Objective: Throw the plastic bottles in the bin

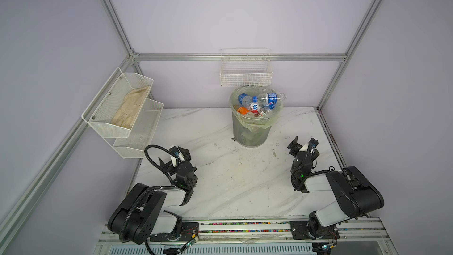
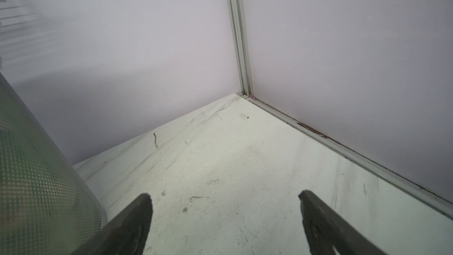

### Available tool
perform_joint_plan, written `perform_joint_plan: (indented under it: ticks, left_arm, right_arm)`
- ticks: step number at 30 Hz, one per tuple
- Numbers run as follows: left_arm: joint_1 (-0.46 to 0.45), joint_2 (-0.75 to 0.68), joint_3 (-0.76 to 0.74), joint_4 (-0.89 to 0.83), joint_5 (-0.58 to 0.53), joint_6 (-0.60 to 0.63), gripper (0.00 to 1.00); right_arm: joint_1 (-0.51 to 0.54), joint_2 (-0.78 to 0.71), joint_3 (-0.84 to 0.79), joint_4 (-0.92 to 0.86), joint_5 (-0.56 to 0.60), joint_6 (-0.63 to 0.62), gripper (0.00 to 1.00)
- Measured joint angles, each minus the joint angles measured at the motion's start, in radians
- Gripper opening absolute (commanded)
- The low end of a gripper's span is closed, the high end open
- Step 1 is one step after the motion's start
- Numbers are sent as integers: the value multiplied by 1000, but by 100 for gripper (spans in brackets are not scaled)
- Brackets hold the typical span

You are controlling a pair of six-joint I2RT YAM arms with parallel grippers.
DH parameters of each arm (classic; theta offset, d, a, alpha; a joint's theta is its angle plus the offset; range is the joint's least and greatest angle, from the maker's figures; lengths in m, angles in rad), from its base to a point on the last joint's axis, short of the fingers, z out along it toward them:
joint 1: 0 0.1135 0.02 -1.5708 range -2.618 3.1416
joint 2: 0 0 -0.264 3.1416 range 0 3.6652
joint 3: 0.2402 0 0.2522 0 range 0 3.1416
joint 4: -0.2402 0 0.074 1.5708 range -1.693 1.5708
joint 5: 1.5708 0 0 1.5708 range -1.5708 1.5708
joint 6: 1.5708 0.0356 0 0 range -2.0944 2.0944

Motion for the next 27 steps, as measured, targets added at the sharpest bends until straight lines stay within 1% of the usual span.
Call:
perform_joint_plan:
  ticks: [3,6,8,15,23,27]
  left_arm:
    - [17,0,-18,29,-7,-19,100]
    - [24,0,-20,48,-8,-40,100]
    - [30,0,-25,57,-8,-58,100]
    - [51,-27,-68,72,-6,-124,100]
    - [56,-31,-69,79,7,-150,100]
    - [57,-31,-69,79,39,-144,100]
  right_arm:
    - [0,-12,-37,43,34,21,94]
    - [-1,-26,-112,111,79,51,94]
    - [-1,-26,-137,134,100,64,96]
    - [-1,-26,-130,159,120,77,96]
    - [-1,-16,7,59,50,37,97]
    - [-1,6,63,-6,-1,4,97]
